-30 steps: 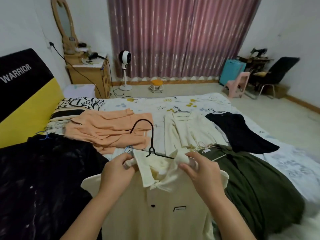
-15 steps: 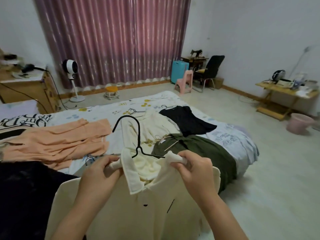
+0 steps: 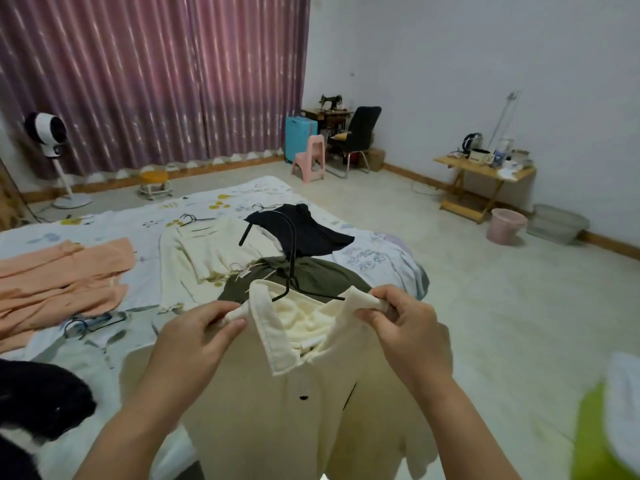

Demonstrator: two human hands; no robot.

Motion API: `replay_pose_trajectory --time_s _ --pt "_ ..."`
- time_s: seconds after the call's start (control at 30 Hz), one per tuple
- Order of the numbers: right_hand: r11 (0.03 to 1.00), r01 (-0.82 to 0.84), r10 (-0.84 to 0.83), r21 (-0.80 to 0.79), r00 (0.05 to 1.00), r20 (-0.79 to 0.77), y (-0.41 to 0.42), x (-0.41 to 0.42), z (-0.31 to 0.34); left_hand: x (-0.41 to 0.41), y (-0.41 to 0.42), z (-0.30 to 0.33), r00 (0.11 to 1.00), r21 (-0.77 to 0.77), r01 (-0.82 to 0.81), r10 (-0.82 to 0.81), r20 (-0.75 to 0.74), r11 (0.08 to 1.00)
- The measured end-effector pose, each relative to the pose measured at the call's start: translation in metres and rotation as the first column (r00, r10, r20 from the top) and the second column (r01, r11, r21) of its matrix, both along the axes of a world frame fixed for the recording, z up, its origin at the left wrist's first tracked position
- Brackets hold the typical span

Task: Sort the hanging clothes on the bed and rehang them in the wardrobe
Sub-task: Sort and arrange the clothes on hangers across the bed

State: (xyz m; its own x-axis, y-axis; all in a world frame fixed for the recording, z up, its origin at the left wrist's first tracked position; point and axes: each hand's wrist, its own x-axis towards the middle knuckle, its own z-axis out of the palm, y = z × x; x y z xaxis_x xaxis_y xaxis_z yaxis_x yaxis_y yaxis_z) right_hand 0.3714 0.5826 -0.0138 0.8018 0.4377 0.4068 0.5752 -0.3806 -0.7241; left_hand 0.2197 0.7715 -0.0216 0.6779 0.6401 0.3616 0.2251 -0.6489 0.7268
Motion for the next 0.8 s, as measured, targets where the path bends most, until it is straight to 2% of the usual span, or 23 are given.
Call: replay_pose_trajectory --time_s 0.37,0.63,0.8 --pt "1.000 -0.008 0.009 0.025 0.999 -0.049 -0.051 0.104 -0.017 0.090 -0.032 -0.026 0.953 -0.133 0.205 -0.229 -0.200 0.970" --pt "0.999 -0.035 0.033 -0.037 0.998 -0.051 -0.023 0.202 -0.024 0.178 -0.010 -0.038 0.964 -0.261 0.237 -0.260 -0.059 0.936" --pt "0.996 -0.084 0.081 -0.029 0.991 -0.106 0.013 0.261 -0.031 0.232 0.017 -0.043 0.978 -0.282 0.173 -0.199 -0.066 0.944"
